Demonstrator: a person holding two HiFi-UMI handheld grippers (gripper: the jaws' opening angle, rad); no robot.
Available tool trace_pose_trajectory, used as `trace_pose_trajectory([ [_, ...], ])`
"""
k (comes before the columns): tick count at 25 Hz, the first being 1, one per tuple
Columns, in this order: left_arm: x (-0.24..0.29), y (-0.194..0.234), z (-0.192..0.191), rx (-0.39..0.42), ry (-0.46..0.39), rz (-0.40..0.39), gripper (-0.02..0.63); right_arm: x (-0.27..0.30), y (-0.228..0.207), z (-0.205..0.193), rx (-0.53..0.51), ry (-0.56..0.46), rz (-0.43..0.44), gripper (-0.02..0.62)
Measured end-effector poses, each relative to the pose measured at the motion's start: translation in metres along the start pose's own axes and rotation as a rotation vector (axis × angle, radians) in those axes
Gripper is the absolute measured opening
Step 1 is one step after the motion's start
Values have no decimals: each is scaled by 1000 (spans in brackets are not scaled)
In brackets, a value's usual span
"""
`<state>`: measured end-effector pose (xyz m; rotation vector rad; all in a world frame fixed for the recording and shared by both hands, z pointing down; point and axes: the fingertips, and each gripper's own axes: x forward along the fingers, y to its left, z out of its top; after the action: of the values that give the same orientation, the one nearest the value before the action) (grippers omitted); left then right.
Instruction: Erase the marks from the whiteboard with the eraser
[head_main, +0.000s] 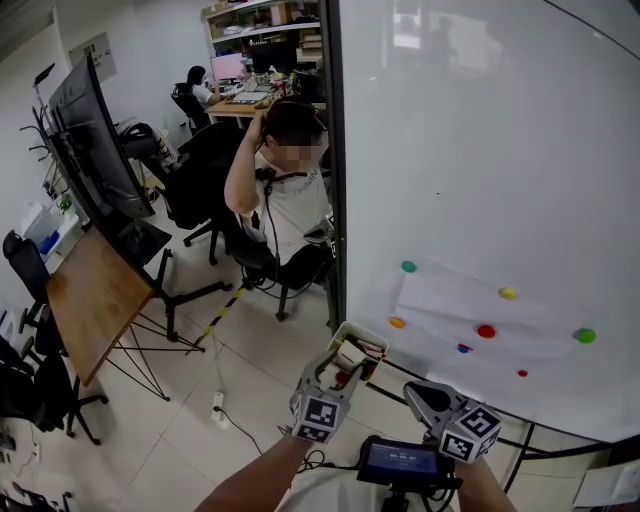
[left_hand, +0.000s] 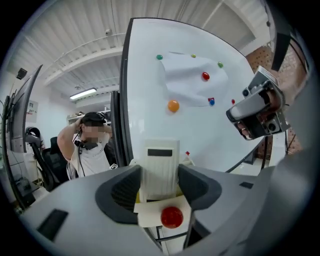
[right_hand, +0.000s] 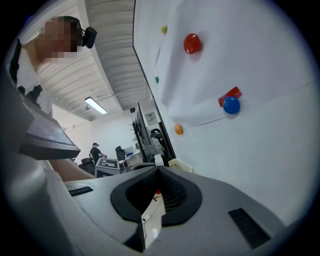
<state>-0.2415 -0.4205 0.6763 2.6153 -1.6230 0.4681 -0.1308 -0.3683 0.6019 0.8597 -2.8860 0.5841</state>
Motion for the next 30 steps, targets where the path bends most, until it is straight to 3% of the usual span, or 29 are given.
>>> trace_pose_trajectory([
  [8, 4, -5, -10, 3, 13, -137, 258, -1, -10, -6, 26, -2, -14, 15],
  [19, 5, -1, -7, -15, 3, -131, 261, 4, -6, -3, 29, -9, -6, 15],
  [30, -27, 15, 40, -3, -122, -58, 258, -9, -2, 7, 1, -47, -39, 15],
])
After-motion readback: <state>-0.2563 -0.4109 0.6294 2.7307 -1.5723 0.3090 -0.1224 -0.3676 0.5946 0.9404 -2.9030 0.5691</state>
